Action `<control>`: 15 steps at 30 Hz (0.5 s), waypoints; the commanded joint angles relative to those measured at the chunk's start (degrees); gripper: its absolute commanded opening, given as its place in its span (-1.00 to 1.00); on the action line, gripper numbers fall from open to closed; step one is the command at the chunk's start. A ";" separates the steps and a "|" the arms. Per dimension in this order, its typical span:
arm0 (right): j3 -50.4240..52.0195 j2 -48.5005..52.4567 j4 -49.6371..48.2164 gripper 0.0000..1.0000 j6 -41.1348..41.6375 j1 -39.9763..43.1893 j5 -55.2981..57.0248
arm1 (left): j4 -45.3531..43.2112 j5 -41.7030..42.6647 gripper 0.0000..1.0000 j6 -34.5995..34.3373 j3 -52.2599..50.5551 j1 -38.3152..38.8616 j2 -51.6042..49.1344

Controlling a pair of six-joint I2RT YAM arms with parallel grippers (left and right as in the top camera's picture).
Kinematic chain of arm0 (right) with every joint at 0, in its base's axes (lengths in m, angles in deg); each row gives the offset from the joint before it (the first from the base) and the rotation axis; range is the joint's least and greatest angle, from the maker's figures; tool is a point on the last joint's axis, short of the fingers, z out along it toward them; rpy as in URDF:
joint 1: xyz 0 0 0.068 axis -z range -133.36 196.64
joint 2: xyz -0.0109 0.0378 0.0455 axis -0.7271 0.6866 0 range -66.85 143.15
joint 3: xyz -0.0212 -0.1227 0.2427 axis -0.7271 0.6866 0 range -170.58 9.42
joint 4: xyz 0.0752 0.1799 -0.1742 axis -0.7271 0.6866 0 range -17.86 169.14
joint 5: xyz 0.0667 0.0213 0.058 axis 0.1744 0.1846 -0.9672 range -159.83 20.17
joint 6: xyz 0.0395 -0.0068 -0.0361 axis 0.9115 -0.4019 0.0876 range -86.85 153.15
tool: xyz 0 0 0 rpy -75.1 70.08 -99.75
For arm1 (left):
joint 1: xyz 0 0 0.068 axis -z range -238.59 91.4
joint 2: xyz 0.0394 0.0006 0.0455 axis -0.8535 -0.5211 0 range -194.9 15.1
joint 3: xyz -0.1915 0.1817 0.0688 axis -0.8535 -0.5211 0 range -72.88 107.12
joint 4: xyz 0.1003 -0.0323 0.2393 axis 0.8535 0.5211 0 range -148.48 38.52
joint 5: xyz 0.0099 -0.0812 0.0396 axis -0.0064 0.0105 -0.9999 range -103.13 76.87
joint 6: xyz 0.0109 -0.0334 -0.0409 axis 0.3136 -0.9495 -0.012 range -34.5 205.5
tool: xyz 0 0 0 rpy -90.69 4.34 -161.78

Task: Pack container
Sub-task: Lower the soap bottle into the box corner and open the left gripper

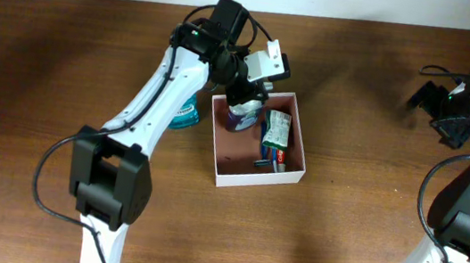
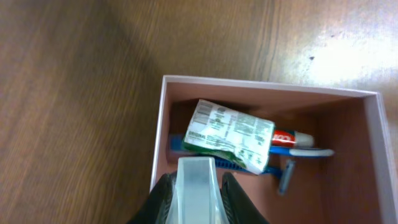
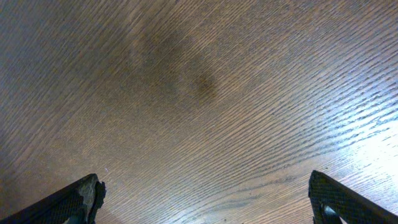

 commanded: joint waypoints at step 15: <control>0.35 0.11 -0.15 0.97 0.07 0.04 0.50 | -1.95 1.95 -0.35 1.38 1.81 -4.28 -1.84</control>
